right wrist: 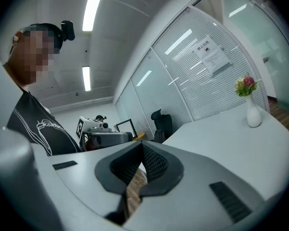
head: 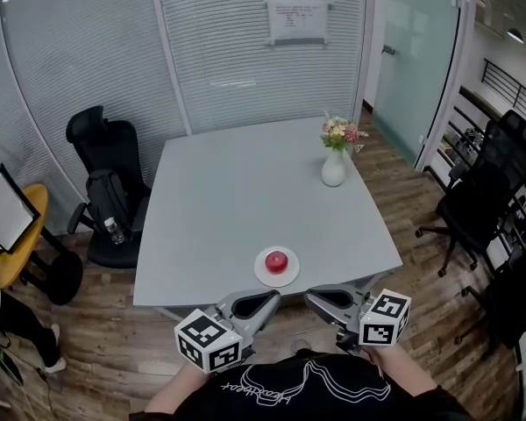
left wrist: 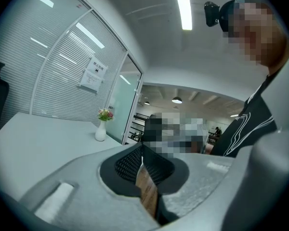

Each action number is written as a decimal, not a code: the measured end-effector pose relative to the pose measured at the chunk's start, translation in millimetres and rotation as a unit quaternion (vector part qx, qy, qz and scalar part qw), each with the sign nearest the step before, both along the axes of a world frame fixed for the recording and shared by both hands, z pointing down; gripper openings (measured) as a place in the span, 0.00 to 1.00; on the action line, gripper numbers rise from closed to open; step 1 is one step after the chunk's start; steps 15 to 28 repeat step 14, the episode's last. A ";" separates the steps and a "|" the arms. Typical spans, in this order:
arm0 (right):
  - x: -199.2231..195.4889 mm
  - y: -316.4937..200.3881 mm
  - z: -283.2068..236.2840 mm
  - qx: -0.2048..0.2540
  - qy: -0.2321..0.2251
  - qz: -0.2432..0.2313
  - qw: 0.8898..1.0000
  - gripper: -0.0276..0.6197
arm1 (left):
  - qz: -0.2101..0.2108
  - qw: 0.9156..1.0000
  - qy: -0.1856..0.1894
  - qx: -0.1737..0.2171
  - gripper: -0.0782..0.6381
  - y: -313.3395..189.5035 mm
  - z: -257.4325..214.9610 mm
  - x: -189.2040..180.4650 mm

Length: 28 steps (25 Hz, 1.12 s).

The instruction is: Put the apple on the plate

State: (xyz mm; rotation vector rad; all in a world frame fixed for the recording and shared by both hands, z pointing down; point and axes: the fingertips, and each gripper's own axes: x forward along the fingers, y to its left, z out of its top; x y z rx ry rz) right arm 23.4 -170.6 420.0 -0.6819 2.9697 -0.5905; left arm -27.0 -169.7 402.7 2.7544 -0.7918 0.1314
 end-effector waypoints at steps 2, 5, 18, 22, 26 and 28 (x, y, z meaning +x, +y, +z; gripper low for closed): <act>1.0 1.3 2.3 -0.003 0.002 0.004 1.000 0.05 | -0.003 1.000 0.000 0.002 0.13 1.1 0.1 -1.9; -1.1 4.4 1.3 -0.002 0.002 0.007 1.000 0.05 | -0.006 1.000 0.000 0.004 0.13 3.0 -0.7 -4.5; -6.6 17.5 -0.7 0.001 -0.001 0.006 1.000 0.05 | -0.009 1.000 0.000 0.005 0.13 15.0 -1.0 -10.4; -6.6 17.5 -0.7 0.001 -0.001 0.006 1.000 0.05 | -0.009 1.000 0.000 0.005 0.13 15.0 -1.0 -10.4; -6.6 17.5 -0.7 0.001 -0.001 0.006 1.000 0.05 | -0.009 1.000 0.000 0.005 0.13 15.0 -1.0 -10.4; -6.6 17.5 -0.7 0.001 -0.001 0.006 1.000 0.05 | -0.009 1.000 0.000 0.005 0.13 15.0 -1.0 -10.4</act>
